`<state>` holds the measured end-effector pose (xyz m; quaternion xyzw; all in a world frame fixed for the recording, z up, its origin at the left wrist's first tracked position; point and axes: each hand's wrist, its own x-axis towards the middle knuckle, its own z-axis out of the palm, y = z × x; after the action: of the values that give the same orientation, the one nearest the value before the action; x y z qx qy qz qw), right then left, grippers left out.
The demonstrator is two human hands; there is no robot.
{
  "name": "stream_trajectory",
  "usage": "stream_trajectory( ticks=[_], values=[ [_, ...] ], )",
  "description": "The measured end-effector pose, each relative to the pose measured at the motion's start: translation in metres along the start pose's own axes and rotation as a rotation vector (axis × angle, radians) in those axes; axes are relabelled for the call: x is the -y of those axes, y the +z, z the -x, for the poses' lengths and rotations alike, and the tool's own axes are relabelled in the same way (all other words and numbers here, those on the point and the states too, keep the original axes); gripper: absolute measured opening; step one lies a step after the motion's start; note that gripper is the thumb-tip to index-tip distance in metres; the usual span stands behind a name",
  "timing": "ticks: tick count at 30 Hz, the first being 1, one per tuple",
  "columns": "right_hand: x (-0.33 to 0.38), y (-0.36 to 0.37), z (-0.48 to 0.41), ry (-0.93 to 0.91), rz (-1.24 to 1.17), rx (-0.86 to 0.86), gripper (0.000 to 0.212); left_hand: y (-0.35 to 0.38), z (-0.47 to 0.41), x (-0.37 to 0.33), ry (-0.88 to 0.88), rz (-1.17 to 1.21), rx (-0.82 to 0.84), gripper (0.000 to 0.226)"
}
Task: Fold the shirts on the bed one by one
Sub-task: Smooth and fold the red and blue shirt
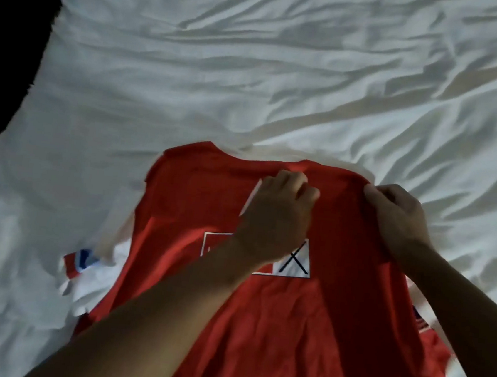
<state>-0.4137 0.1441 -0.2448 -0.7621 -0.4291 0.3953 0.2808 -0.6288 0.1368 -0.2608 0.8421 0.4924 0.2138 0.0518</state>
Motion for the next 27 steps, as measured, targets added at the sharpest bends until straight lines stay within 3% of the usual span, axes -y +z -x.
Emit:
stream_trajectory(
  ticks=[2, 7, 11, 14, 18, 20, 22, 27],
  values=[
    [-0.005, -0.015, 0.008, 0.078, -0.150, 0.098, 0.019, 0.028, -0.005, -0.030, 0.010, 0.076, 0.079, 0.030],
    [-0.038, -0.053, 0.038, 0.252, -0.120, 0.355, 0.010, 0.061, -0.009, -0.055, -0.127, 0.222, 0.139, 0.047],
    [-0.050, -0.071, 0.053, 0.167, -0.165, 0.161, 0.020, 0.066, -0.004, -0.053, -0.095, 0.173, 0.190, 0.055],
    [-0.044, -0.082, 0.064, 0.145, -0.204, 0.212, 0.028, 0.069, -0.003, -0.054, -0.077, 0.078, 0.226, 0.058],
    [-0.052, -0.106, 0.075, 0.151, 0.077, 0.464, 0.034, 0.072, -0.004, -0.057, -0.073, -0.025, 0.258, 0.062],
    [-0.057, -0.114, 0.077, 0.159, 0.073, 0.353, 0.024, 0.072, -0.002, -0.054, -0.077, -0.050, 0.259, 0.063],
    [-0.063, -0.129, 0.076, 0.207, -0.099, 0.173, 0.021, 0.074, -0.002, -0.055, -0.087, -0.047, 0.252, 0.065],
    [-0.080, -0.151, 0.073, 0.370, -0.588, 0.017, 0.043, 0.076, -0.003, -0.058, -0.104, -0.044, 0.246, 0.066]
  ],
)
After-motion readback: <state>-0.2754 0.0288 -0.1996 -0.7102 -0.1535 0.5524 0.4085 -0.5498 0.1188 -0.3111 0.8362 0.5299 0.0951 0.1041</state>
